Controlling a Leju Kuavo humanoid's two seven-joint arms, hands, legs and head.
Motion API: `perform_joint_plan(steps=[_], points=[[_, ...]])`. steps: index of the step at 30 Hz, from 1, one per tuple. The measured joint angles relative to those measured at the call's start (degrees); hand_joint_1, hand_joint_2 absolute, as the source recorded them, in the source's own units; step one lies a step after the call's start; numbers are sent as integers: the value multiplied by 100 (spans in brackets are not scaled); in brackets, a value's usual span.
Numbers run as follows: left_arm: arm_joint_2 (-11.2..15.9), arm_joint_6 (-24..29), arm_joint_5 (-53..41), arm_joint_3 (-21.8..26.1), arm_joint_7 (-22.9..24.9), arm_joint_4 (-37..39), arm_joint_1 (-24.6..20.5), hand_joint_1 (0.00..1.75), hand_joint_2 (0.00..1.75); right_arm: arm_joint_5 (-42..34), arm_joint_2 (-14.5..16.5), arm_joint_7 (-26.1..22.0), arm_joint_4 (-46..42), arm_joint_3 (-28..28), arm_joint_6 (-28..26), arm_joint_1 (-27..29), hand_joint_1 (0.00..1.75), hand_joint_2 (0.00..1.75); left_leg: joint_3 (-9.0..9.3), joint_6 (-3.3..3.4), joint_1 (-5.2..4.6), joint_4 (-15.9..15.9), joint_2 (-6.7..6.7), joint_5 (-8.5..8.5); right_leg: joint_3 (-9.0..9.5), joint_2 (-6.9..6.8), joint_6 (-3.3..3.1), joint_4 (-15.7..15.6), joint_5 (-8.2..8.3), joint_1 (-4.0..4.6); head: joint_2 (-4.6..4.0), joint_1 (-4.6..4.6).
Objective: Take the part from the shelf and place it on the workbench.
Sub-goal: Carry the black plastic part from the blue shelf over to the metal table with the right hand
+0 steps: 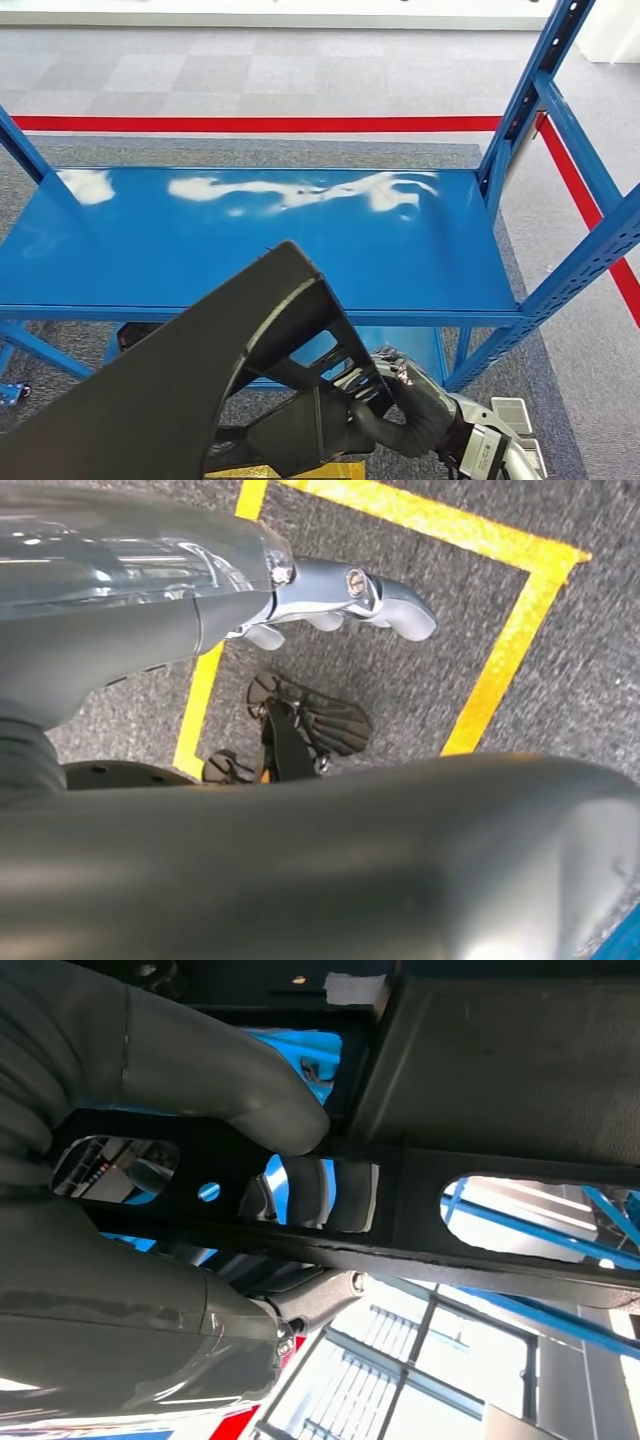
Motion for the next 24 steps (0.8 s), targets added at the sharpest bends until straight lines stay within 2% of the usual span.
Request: perform_joint_plan(steps=[1, 2, 3, 6, 7, 8, 10, 11, 12, 13, 14, 16, 17, 18, 20, 22, 23, 24], points=[[1, 0, 0, 0, -4, -1, -2, 0, 175, 3, 1, 2, 0, -1, -7, 1, 175, 175, -53, -25, 2, 64, -3, -5, 204, 6, -5, -341, 96, 1, 0, 1], [1, 1, 0, 0, -8, -1, -2, 0, 175, 7, 1, 4, 0, -3, -15, 4, 175, 175, -93, -55, -2, 116, -6, -5, 330, 13, -26, -575, 147, 5, 0, -1], [2, 1, 0, 0, -11, -1, 0, 0, 175, 11, 2, 7, 0, -4, -22, 5, 175, 175, -124, -88, -10, 149, -10, 3, 364, 22, -64, -669, 139, 14, 0, -2], [5, 3, 4, 2, -15, -1, 9, 0, 175, 21, 6, 10, -1, -8, -29, 3, 175, 175, -173, -180, -12, 188, -23, 18, 294, 25, -203, -677, 192, 11, 0, -6], [8, 4, 7, 4, -16, -1, 9, 0, 175, 22, 8, 9, -1, -8, -29, 3, 175, 175, -209, -217, -3, 263, -27, -73, 260, 17, -255, -683, 224, 2, 0, -8], [10, 5, 9, 5, -19, -1, 8, 0, 175, 23, 12, 9, -1, -9, -29, 2, 175, 175, -273, -256, 11, 432, -31, -242, 217, 7, -300, -688, 261, -9, 0, -10], [11, 7, 11, 7, -26, -1, 7, 0, 175, 25, 19, 8, -1, -10, -28, 5, 175, 175, -479, -327, 47, 1069, -33, -709, 114, -9, -346, -686, 334, -7, 0, -11], [11, 7, 11, 7, -28, -1, 8, 0, 175, 26, 22, 8, -1, -11, -28, 7, 175, 175, -571, -347, 60, 1408, -33, -884, 63, -18, -349, -684, 371, -3, 0, -11], [11, 7, 11, 7, -30, -1, 9, 0, 175, 27, 24, 8, -1, -11, -28, 8, 175, 175, -595, -354, 67, 1617, -33, -961, 17, -26, -347, -682, 407, 2, 0, -10], [11, 7, 11, 7, -30, -1, 11, 0, 175, 27, 25, 8, -1, -11, -28, 9, 175, 175, -519, -348, 69, 1616, -33, -925, -23, -33, -343, -680, 439, 8, 0, -10], [11, 7, 11, 7, -31, -1, 10, 0, 175, 28, 25, 8, -1, -11, -28, 8, 175, 175, -333, -329, 67, 1381, -34, -793, -53, -36, -336, -680, 468, 14, 0, -10], [18, 7, 14, 7, -32, -1, 5, 0, 175, 30, 30, 8, -1, -11, -28, 5, 175, 175, 205, -243, 46, 534, -43, -492, -86, -38, -312, -679, 515, 26, 0, -11], [24, 6, 15, 8, -34, -1, 2, 0, 175, 30, 34, 8, -1, -11, -28, 2, 175, 175, 405, -204, 27, 183, -50, -405, -100, -40, -286, -680, 543, 26, 0, -10], [31, 5, 17, 8, -37, -1, -1, 0, 175, 32, 40, 9, -1, -11, -28, -1, 175, 175, 518, -172, 4, -34, -57, -369, -114, -42, -251, -681, 572, 20, 0, -10], [37, 4, 19, 9, -43, -1, -1, 0, 175, 45, 53, 10, -1, -11, -31, -4, 175, 175, 529, -141, -35, -134, -62, -340, -139, -46, -162, -694, 640, -4, 0, -9], [37, 4, 24, 10, -48, -1, -4, 0, 175, 59, 59, 15, 1, -14, -36, -2, 175, 175, 492, -111, -15, -199, -39, -247, -175, -32, -97, -665, 605, -14, 0, -7], [38, 4, 27, 10, -50, -1, -8, 0, 175, 62, 58, 19, 2, -16, -39, -3, 175, 175, 457, -89, 1, -231, -26, -189, -219, -21, -81, -568, 481, -7, 0, -5], [38, 3, 26, 11, -50, -1, -12, 0, 175, 63, 58, 23, 4, -20, -42, -3, 175, 175, 411, -72, 16, -250, -11, -138, -295, -10, -77, -359, 272, -3, 0, -2]])
